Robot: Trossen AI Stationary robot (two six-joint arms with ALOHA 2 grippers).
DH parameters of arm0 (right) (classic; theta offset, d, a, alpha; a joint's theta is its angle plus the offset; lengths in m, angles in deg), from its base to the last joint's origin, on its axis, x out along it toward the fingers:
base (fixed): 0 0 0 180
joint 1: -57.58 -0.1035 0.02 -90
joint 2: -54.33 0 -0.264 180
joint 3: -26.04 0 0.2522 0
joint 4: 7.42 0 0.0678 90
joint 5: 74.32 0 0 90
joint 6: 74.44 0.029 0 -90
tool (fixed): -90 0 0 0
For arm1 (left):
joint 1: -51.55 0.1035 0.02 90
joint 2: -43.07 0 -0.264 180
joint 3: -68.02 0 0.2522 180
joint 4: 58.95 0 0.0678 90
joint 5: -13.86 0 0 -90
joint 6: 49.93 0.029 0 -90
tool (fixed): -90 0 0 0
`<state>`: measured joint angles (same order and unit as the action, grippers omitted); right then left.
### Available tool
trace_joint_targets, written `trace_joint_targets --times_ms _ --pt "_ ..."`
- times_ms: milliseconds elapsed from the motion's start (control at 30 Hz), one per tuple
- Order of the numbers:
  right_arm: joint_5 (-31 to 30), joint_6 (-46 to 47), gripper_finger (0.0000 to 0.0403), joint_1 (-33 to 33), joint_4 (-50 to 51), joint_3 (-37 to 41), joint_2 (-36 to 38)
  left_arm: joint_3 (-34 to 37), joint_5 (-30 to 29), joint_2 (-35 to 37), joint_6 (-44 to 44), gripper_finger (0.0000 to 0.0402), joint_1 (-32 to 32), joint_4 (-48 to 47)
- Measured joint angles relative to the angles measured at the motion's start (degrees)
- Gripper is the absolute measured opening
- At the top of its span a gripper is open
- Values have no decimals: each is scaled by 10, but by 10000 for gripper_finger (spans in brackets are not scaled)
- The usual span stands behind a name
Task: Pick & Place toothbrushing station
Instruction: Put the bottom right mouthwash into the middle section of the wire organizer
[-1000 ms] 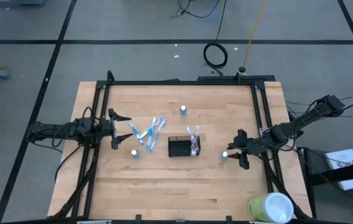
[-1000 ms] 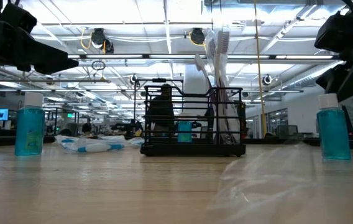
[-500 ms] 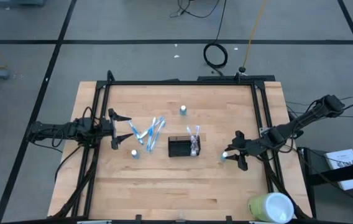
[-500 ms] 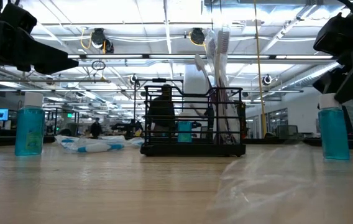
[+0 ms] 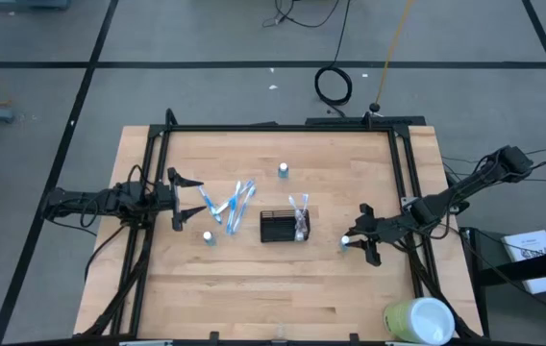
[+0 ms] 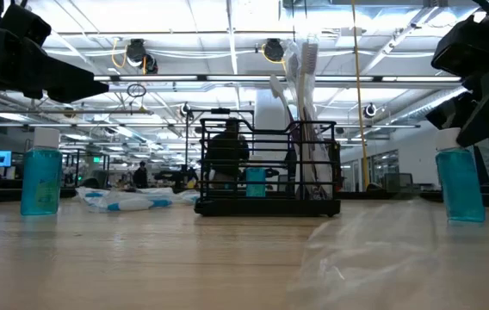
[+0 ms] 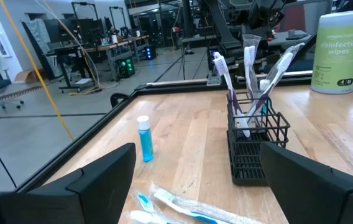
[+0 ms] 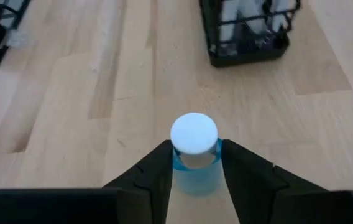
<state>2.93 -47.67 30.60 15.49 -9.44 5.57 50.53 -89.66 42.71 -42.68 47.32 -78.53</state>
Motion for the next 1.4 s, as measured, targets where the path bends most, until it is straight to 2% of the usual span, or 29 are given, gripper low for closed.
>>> trace_joint_targets --times_ms 567,800,967,1100,1233,1400 --pt "9 -9 127 0 -12 0 -4 0 0 0 0 351 0 0" --pt "8 -10 85 0 -13 0 -4 0 0 0 0 351 0 0" --pt "7 -27 83 0 -30 0 -5 0 0 0 0 351 0 0" --pt "5 -72 83 0 -110 0 -5 0 0 0 0 351 0 0" --pt "4 -136 83 0 -263 0 -4 0 0 0 0 351 0 0" --pt "8 -277 83 0 -466 0 -4 0 0 0 0 351 0 0"
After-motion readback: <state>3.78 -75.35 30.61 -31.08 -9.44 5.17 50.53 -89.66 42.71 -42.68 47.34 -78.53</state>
